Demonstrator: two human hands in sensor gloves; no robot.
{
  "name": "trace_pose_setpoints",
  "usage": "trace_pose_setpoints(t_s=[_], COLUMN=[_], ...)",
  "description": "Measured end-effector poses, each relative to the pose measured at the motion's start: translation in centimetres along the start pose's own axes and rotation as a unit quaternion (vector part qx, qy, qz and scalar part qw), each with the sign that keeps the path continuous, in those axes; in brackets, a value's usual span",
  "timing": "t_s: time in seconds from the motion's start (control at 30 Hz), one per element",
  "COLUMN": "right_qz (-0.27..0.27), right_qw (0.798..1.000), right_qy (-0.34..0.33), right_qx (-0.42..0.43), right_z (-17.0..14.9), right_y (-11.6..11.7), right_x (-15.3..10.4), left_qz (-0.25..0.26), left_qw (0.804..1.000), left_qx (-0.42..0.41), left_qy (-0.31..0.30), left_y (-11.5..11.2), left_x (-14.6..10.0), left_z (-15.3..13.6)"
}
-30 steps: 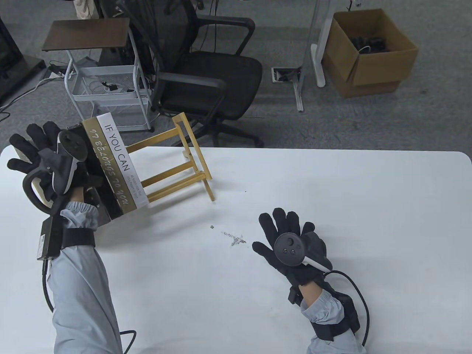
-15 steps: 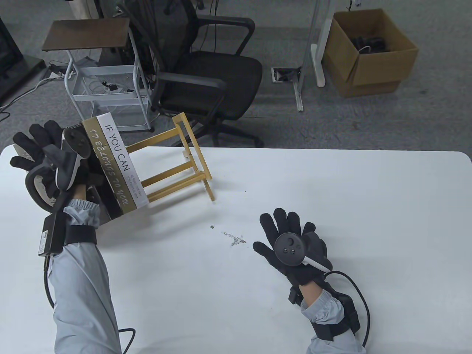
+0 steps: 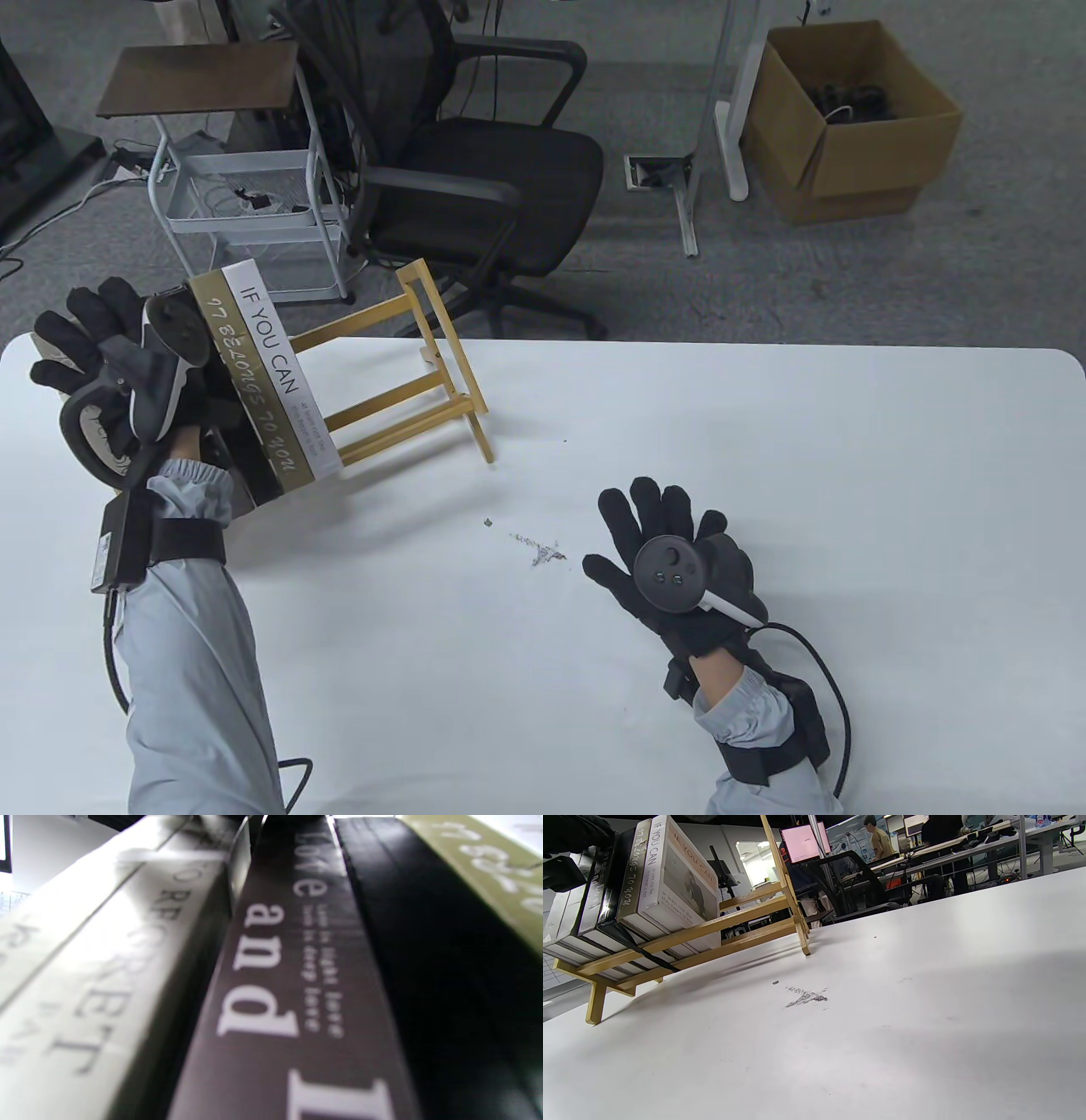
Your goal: Push a thick book into a tightly packed book rack slot
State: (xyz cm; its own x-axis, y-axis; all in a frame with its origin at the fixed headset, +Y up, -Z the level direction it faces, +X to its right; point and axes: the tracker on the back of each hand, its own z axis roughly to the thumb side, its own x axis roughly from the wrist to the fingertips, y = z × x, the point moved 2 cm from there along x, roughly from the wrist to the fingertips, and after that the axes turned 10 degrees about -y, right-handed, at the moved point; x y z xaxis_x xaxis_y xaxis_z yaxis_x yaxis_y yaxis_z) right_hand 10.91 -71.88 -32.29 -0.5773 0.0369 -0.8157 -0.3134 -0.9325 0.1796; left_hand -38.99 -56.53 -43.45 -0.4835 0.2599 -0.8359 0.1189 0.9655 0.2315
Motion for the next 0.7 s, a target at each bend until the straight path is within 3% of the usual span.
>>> trace_pose_setpoints(t_s=[0.4, 0.7], right_qz=[-0.004, 0.000], right_qw=[1.000, 1.000], right_qy=[-0.001, -0.001], right_qx=[0.005, 0.002], right_z=[-0.1, 0.0], right_y=[-0.1, 0.0], right_x=[-0.1, -0.1], left_qz=[0.028, 0.029], left_qw=[0.999, 0.997], left_qx=[-0.019, -0.024], left_qy=[-0.030, -0.071], left_y=[2.3, 4.5], left_x=[-2.0, -4.9], left_z=[1.3, 3.5])
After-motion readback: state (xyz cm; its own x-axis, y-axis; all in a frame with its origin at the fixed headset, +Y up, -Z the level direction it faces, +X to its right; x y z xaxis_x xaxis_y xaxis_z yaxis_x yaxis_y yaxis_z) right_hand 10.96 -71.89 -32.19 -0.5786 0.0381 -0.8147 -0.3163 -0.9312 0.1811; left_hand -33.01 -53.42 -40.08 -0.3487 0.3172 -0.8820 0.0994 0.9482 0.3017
